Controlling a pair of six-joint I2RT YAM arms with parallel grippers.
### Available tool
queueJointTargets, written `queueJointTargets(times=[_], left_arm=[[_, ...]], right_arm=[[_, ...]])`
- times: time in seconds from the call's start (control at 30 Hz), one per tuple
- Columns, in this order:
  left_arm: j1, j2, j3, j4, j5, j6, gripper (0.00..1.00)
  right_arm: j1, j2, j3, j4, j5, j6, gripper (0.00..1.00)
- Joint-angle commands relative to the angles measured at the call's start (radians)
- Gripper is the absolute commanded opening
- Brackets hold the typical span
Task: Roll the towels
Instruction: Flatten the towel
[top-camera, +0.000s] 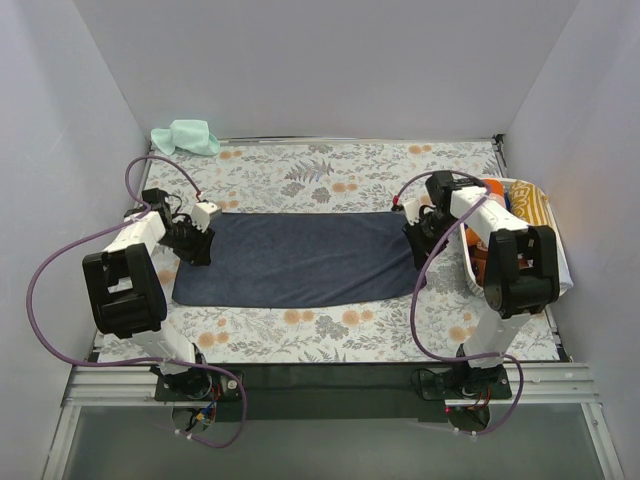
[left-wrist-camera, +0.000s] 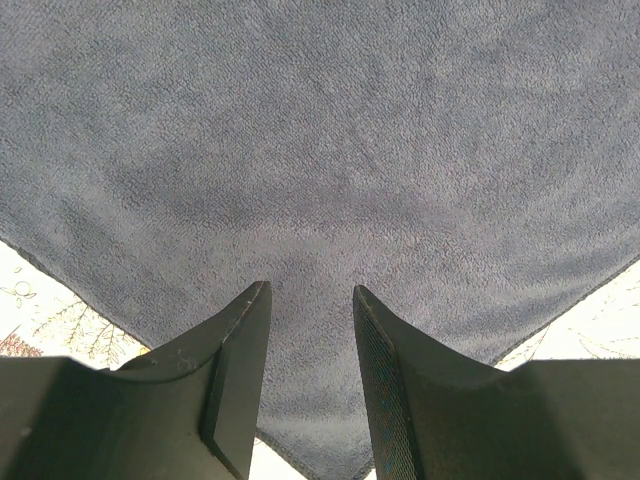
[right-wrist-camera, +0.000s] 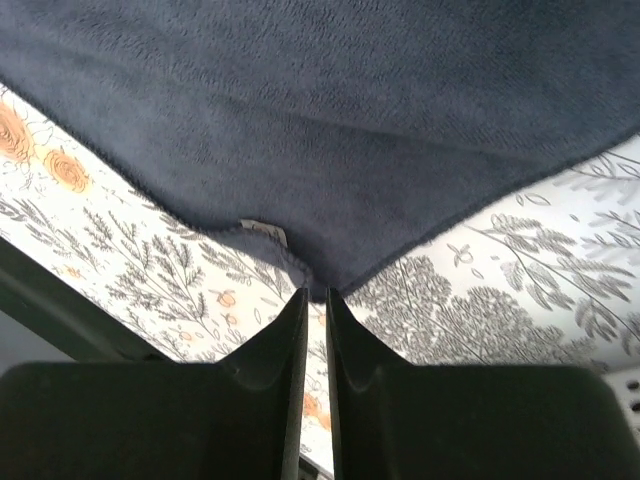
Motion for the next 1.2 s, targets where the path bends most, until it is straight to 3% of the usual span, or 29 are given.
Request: queueJointTargets(times=[0.0,0.33,0.67,0.83,1.17], left_arm=[[-0.001,-0.01,0.021,0.004,0.015,-0.005,0.36],[-0.001,0.007,0.024,0.015,0.016,-0.016,0.36],[-0.001,0.012,0.015,0.02,0.015,-0.016,0.36],[0.0,0.003,0.023,0.006,0.006,-0.004,0.36],[0.005,-0.076,0.075,-0.184,0.059,0.03,0.37]], right_arm=[[0.022,0.064,0.005,0.016,-0.018,0.077,0.16],[0.057,0.076,-0.078,0.033,0.05,0.057,0.16],[0.057,0.012,-0.204,-0.053,0.15,-0.116,0.12],[0.056,-0.013,-0.19,-0.062,0.197,-0.142,0.11],[0.061,-0.091,-0.069,-0.065,0.035,-0.073,0.19]])
